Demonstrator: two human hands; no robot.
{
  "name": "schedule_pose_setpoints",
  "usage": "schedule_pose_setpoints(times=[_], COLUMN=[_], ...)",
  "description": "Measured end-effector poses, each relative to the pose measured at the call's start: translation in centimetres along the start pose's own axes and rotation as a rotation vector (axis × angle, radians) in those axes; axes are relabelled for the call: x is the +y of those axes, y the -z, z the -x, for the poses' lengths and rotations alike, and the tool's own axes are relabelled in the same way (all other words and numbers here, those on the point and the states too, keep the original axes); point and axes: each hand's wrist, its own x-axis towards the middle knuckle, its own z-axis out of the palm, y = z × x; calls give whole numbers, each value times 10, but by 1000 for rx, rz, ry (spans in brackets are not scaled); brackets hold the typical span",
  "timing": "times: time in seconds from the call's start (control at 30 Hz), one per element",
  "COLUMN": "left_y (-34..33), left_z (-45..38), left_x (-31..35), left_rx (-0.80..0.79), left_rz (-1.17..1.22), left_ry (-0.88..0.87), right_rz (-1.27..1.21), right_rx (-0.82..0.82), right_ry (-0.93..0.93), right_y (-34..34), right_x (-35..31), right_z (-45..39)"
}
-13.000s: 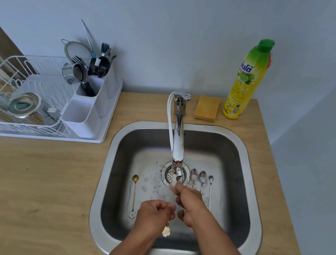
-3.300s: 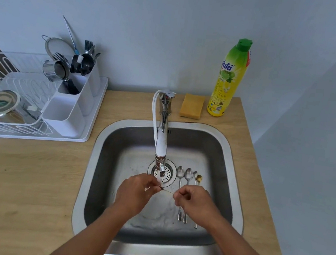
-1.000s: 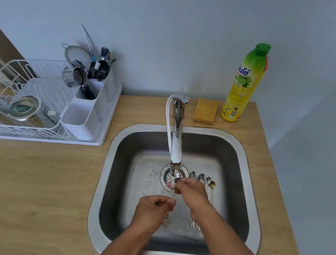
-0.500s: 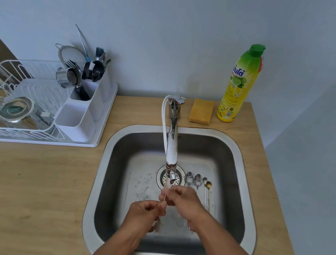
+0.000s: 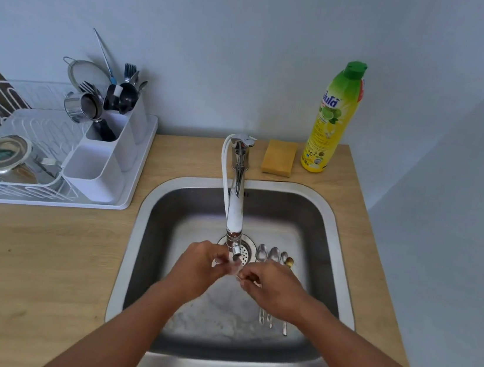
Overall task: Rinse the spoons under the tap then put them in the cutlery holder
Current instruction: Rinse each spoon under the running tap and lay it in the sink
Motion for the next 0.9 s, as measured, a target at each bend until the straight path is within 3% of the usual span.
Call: schedule_pose_setpoints(times=[0.1,0.17,0.3,0.4,0.57,0.67,0.77,0.9], left_y=[-1,-10,-30,-46,-72,-76,-73,-66], left_z=[1,4,10,24,55,63,64,61], left_x=[-1,1,7,15,23,27,22,4], left_rx=[7,108,338,394,333,303,159,-21], left_rz=[-46,-18,370,644,660,596,456,299], left_ry=[-42,25,379,612,677,628,547,528], right_rz=[98,93,-189,-513,-807,-762,-699,-375], right_rx=[26,29,56,129,218,217,264,349], right_ry=[-21,-67,-185,-302,-447,-479,-508,-614], right_y=[7,6,-9,-19,-29,-32,-22,-11], right_x=[4,1,-12,-25,-42,-43,-26,18], right_z=[-2,-4,-8,-14,-26,-30,-29,-16])
